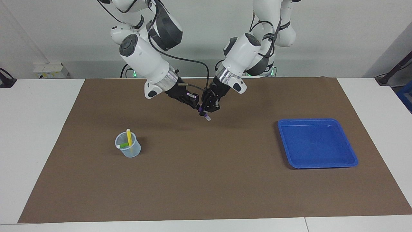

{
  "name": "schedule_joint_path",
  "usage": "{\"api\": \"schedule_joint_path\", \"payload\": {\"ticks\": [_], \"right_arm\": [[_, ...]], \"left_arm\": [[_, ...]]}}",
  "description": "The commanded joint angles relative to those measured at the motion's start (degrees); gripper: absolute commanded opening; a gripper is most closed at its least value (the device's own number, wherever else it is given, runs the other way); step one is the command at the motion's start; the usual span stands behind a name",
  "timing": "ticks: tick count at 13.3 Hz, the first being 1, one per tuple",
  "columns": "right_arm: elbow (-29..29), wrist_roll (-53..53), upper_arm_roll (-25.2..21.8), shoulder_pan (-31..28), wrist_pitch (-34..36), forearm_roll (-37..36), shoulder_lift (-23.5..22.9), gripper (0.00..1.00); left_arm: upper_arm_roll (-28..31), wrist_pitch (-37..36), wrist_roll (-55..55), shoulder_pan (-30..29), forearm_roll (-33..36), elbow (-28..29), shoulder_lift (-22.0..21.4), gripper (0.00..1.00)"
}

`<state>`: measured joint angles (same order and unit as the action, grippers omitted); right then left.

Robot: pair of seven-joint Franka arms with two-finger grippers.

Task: Right arm passes pens to left for tray arrangement
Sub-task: 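Grasp the purple pen with the left gripper from the right gripper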

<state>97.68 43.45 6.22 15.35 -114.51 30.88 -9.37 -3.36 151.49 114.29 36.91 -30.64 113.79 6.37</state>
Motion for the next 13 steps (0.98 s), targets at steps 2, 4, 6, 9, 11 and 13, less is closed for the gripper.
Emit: {"api": "schedule_joint_path", "payload": {"ticks": [2,4,6,9,11,13], "right_arm": [[0.23,0.23,0.28,-0.14,-2.56,1.46,0.14,0.0],[0.14,0.23,0.28,-0.14,-2.56,1.46,0.14,0.0],[0.14,0.23,0.19,-0.23,-2.56,1.46,0.05,0.03],[-0.3,0.67,0.28,-0.67,-2.3,1.37,0.05,0.53],[-0.82,0.84,0.11,-0.85,-1.6,1.37,0.31,0.68],[-1.61,0.67,-0.33,-2.24,0.58,0.76,1.01,1.0]], "left_arm": [[-0.77,-2.42,0.76,0.26,1.98,-1.29,0.4,0.0],[-0.68,-2.51,0.76,0.62,1.98,-1.29,0.4,0.0],[-0.68,-2.51,0.76,0.7,2.07,-1.29,0.31,0.0],[-0.68,-2.51,0.85,0.7,2.07,-1.38,0.4,0.0],[-0.68,-2.51,0.68,0.7,2.07,-1.29,0.4,0.0],[-0.68,-2.6,0.24,0.7,2.07,-1.29,0.4,0.0]]}}
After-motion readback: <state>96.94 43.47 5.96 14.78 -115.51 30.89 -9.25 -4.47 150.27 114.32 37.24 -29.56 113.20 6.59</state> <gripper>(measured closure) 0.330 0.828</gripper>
